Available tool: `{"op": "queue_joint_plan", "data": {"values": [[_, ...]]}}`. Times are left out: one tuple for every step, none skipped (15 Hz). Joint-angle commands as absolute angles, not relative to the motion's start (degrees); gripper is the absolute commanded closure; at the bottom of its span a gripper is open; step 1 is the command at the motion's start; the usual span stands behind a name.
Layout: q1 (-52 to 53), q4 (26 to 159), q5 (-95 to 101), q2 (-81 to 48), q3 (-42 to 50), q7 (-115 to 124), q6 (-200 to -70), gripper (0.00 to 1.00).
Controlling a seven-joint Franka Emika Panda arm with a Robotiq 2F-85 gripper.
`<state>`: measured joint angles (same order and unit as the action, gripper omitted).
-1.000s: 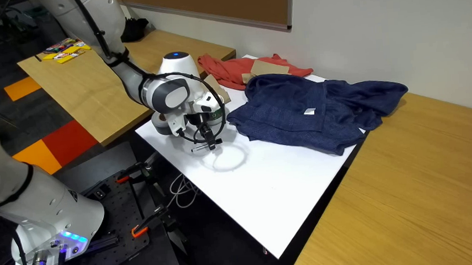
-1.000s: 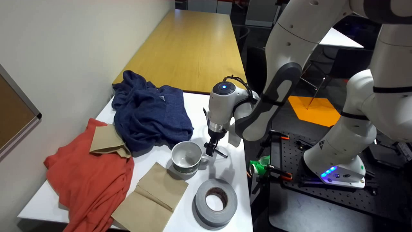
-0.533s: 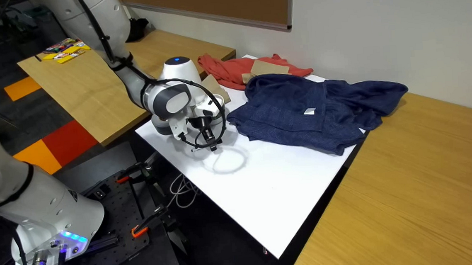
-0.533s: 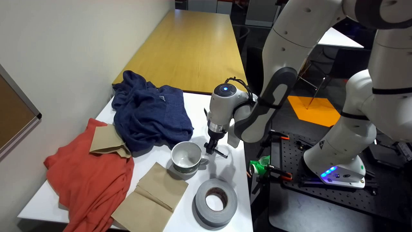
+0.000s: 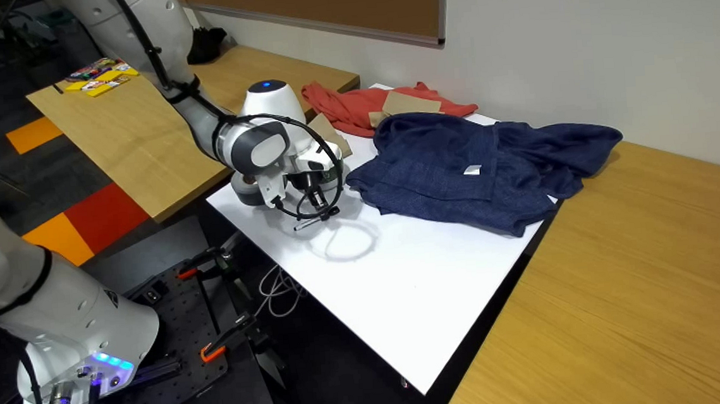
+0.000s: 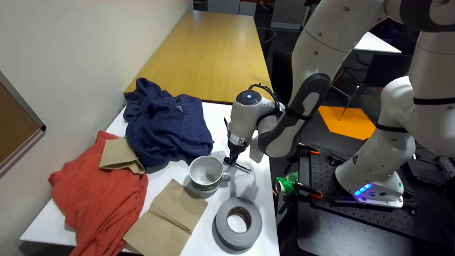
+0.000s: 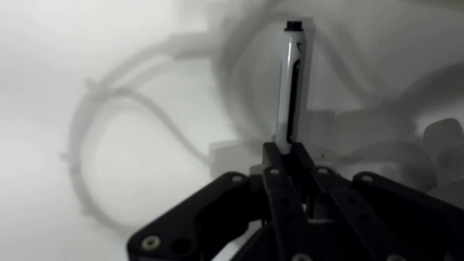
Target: Put the marker in the cup
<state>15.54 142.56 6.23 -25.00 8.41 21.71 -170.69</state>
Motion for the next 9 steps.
{"op": "queue_joint_plan", "data": {"values": [[20.75,145.63,7.47,-18.22,13.42,22.84,-170.73,0.97],[22.31,146.21,8.67,-16.48,15.19,23.34,-170.9,0.97],[23.82,146.54,10.01,-14.76,17.05,23.92,-170.66,0.97],[24.95,146.89,11.62,-12.92,18.49,24.28,-170.78,0.97],[26.66,146.95,14.28,-11.31,20.59,25.49,-170.84,0.97],[27.5,146.82,17.0,-9.83,21.79,26.85,-170.65,0.97],[29.84,146.68,18.9,-8.41,24.07,27.86,-170.66,0.97],[30.91,146.36,21.5,-7.27,25.19,29.53,-170.59,0.97],[31.83,145.99,23.5,-6.22,25.96,30.82,-170.43,0.97]]}}
